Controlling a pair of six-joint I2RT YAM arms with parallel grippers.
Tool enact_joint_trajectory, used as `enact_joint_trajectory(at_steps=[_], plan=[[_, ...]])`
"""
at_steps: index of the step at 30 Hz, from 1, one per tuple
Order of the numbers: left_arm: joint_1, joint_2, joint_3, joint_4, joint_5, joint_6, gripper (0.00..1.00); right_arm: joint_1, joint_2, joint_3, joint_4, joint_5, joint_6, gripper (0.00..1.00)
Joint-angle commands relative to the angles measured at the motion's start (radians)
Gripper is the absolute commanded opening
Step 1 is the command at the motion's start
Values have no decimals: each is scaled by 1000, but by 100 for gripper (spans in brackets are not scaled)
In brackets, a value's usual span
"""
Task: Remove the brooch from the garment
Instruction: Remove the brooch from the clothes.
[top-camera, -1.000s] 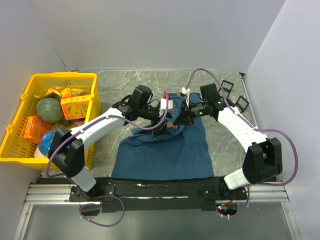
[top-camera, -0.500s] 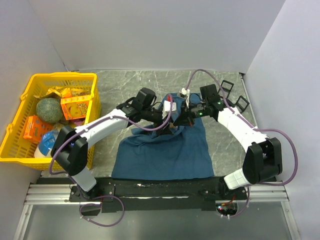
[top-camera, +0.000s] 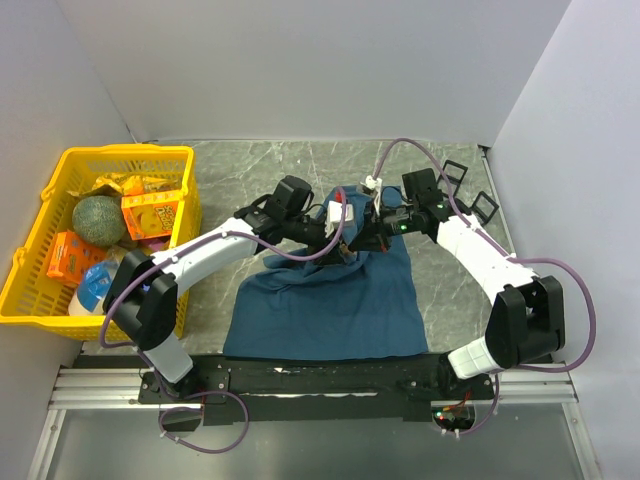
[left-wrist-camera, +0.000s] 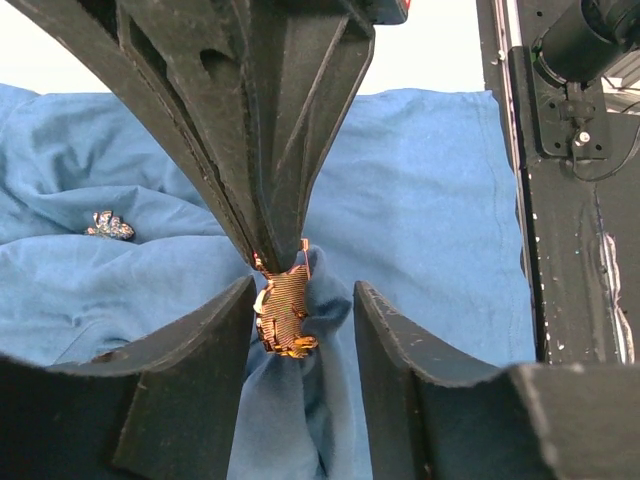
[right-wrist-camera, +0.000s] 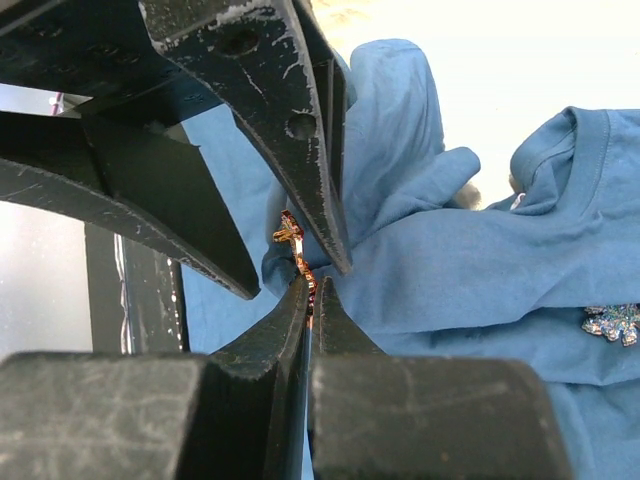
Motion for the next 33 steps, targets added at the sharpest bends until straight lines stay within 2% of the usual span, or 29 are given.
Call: enact_joint_trajectory(at_steps=[1, 10, 17, 25, 33], plan=[[-7, 6, 4, 35, 9, -19, 45, -13, -45, -11, 29, -27, -6, 0], [-7, 9, 3, 37, 12, -25, 35, -22, -49, -18, 33, -31, -6, 0], [-7, 14, 0, 41, 14, -32, 33, -27, -52, -23, 35, -31, -9, 0], [-7, 19, -5, 46, 17, -39, 25, -30, -58, -29, 38, -31, -12, 0], [-7, 22, -10, 52, 18, -44, 24, -34, -65, -37, 41, -34, -12, 0]])
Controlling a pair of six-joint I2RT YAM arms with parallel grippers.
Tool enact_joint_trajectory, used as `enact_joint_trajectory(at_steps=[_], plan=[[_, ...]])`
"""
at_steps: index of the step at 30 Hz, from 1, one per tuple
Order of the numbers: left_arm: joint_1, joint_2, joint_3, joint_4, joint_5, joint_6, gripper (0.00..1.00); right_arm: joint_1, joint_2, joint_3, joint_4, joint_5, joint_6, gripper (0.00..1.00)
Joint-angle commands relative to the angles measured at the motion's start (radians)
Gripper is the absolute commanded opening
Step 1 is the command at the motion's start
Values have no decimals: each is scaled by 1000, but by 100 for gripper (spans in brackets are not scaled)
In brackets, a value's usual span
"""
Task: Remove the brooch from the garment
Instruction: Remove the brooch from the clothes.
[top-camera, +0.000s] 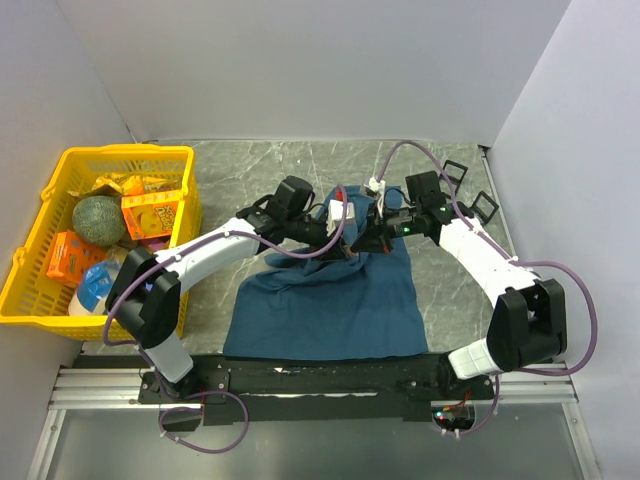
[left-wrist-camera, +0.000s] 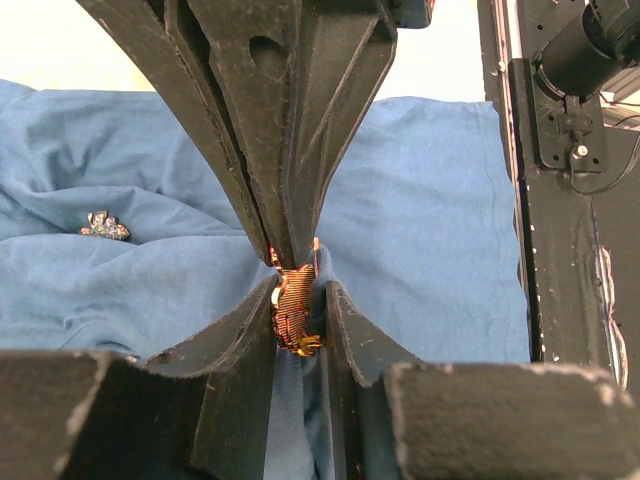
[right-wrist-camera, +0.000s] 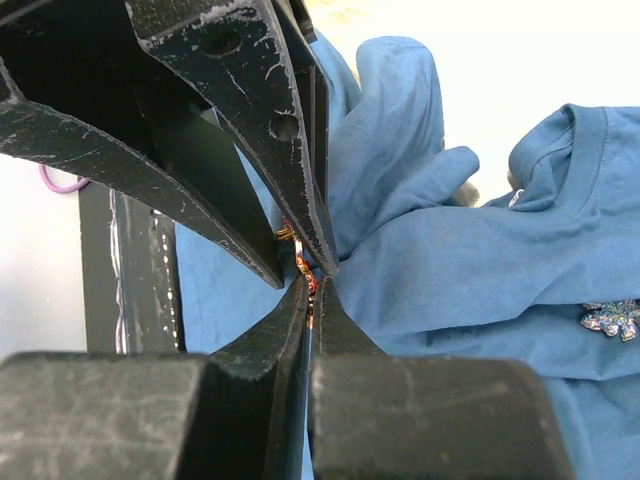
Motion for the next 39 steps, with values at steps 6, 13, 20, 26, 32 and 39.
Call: enact_joint_trajectory(at_steps=[6, 13, 20, 26, 32, 39], plan=[[-5, 6, -11, 30, 20, -1, 23, -24, -55, -9, 28, -21, 2, 0], [-5, 9, -8, 22, 27, 0, 36, -27, -57, -10, 30, -22, 2, 0], [-7, 9, -7, 33, 43, -20, 51, -33, -54, -12, 31, -25, 4, 0], [-5, 15, -10, 67, 70, -72, 52, -31, -52, -20, 52, -28, 24, 0], [-5, 29, -17, 119, 81, -141, 46, -31, -48, -20, 54, -33, 30, 0], [-5, 40, -20, 134, 76, -156, 35, -34, -51, -23, 56, -39, 28, 0]])
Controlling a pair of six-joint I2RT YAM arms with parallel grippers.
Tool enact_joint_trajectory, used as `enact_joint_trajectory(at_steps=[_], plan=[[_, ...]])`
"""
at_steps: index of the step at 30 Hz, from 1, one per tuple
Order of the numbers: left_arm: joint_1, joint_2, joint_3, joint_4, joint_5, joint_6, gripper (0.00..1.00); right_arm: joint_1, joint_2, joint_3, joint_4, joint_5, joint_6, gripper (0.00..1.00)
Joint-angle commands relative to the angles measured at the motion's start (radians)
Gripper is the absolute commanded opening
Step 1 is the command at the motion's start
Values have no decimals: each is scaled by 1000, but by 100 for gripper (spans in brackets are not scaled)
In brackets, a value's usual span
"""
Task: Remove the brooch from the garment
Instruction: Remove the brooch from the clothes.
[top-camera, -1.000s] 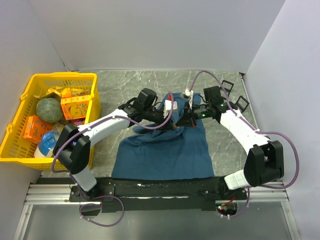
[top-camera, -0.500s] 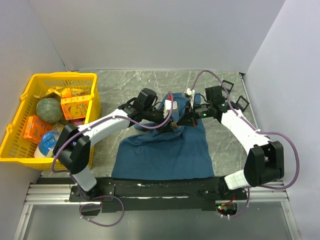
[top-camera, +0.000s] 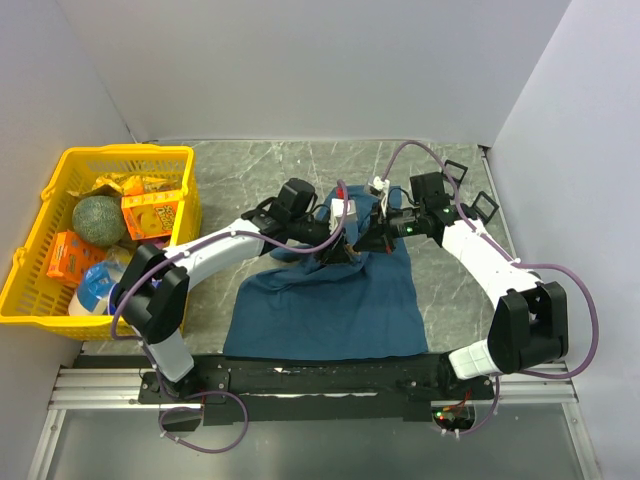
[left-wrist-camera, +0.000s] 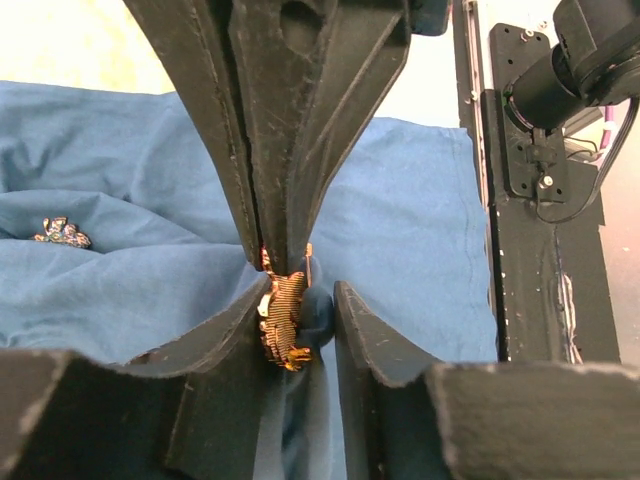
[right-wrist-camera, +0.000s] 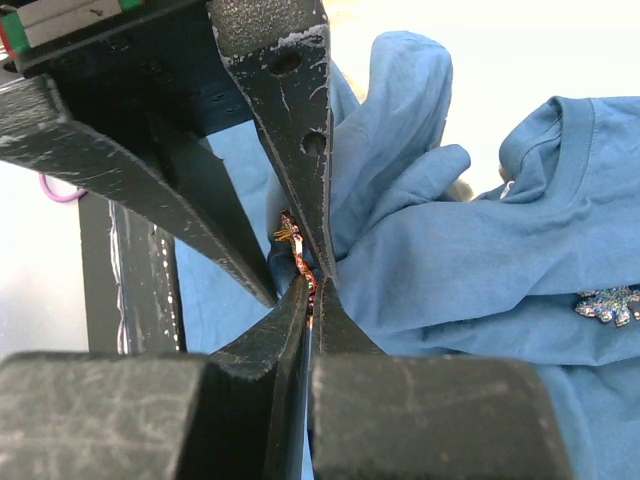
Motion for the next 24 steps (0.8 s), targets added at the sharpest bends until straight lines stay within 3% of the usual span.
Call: enact_joint_trajectory(at_steps=[1, 24], plan=[[-3, 3, -1, 40, 33, -25, 35, -11, -35, -4, 36, -35, 3, 0], [1, 33, 5, 57, 13, -59, 12, -9, -32, -4, 35, -49, 6, 0]])
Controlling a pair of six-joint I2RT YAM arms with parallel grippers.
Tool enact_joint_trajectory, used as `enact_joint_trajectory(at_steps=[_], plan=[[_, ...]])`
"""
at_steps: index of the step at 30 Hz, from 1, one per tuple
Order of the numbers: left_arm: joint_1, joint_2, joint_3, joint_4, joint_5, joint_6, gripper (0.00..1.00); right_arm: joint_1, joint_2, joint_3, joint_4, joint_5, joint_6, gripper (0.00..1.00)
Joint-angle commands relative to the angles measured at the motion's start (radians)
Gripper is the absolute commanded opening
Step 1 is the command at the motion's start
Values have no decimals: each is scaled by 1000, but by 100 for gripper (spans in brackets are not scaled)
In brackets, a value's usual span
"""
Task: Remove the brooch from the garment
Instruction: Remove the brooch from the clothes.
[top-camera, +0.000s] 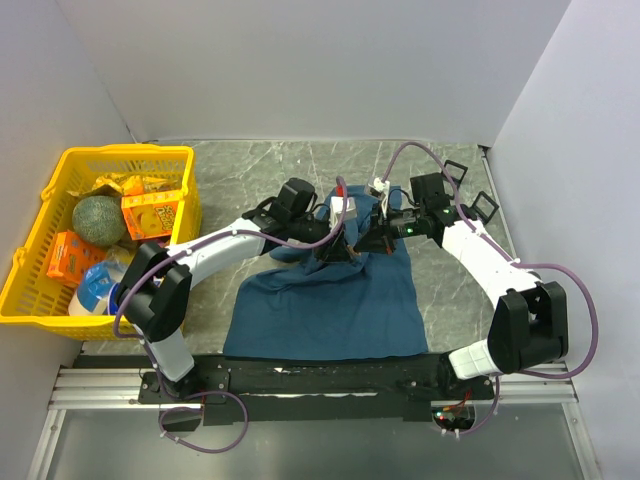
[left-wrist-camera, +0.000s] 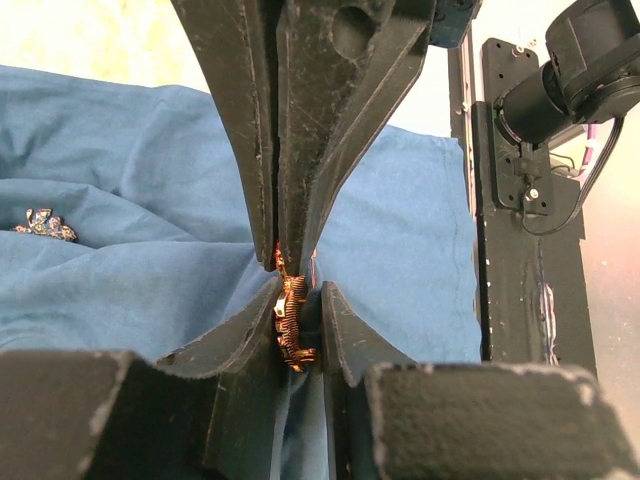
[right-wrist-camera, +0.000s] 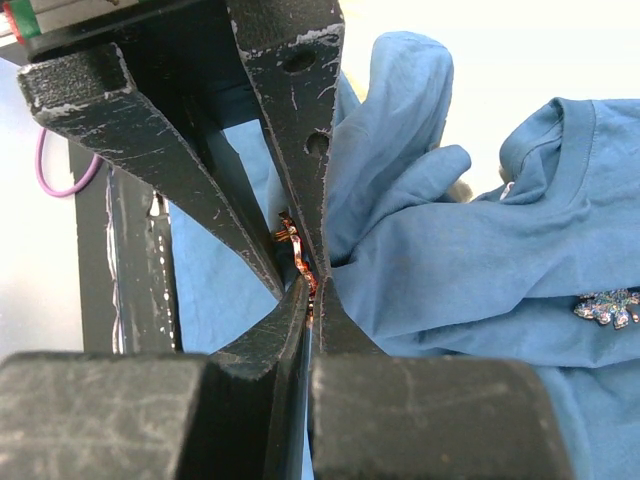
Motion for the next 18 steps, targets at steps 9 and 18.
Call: enact_joint_trajectory(at_steps=[9, 18], plan=[[-5, 20, 13, 20, 10, 12, 15, -7, -30, 3, 33, -41, 23, 0], [6, -9, 11, -2, 77, 46, 55, -10, -30, 3, 34, -29, 20, 0]])
